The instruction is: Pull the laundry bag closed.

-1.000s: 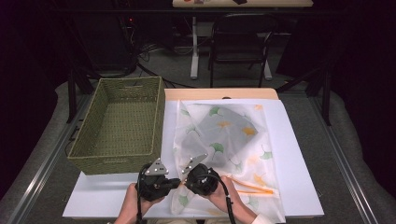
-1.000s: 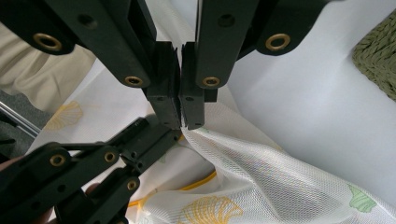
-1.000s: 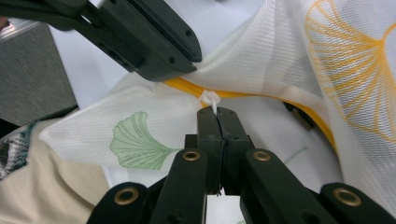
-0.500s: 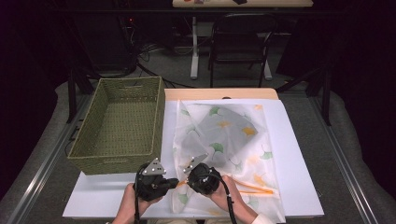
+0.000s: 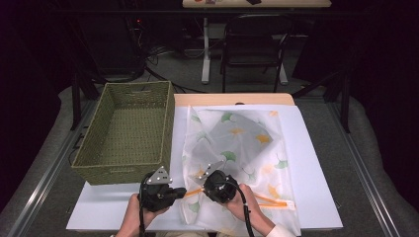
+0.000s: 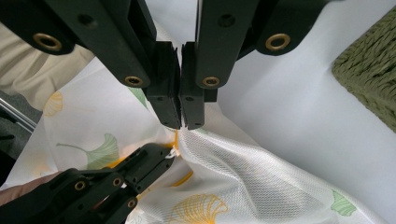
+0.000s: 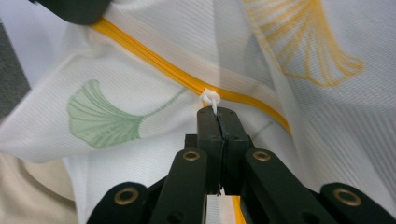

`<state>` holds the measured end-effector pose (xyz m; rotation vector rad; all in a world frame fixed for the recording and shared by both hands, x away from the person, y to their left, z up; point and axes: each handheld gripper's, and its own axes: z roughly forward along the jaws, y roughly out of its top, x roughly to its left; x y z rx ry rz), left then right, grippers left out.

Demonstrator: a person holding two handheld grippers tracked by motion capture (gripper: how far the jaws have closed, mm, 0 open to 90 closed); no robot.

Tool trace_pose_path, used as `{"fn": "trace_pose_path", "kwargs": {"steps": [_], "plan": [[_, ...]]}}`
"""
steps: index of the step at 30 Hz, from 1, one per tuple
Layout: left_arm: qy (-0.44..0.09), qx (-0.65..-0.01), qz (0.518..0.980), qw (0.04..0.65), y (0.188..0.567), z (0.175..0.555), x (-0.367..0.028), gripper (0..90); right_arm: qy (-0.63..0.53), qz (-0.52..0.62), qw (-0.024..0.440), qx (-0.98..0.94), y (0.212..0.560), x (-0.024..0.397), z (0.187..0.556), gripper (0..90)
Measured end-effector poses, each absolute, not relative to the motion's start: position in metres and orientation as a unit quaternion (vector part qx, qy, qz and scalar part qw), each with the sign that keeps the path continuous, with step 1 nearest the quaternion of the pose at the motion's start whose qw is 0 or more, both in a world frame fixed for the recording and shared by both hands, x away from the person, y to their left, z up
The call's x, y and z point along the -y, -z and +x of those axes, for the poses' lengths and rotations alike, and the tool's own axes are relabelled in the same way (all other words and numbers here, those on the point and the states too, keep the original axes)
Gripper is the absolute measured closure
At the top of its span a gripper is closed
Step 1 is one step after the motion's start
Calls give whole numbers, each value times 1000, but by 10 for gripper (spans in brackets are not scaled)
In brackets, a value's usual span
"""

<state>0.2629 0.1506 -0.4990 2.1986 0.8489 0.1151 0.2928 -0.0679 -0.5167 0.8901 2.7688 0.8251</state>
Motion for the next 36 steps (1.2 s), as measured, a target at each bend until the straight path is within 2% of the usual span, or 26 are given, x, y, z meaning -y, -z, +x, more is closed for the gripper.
{"fn": "trace_pose_path", "kwargs": {"steps": [11, 31, 36], "plan": [[-35, -338, 862, 376, 502, 266, -157, 878, -261, 306, 58, -914, 517, 81, 295, 896], [-23, -345, 867, 358, 508, 274, -164, 878, -223, 319, 82, -917, 517, 98, 292, 896], [-19, -346, 867, 358, 508, 275, -165, 878, -226, 327, 75, -915, 517, 103, 290, 896]]}}
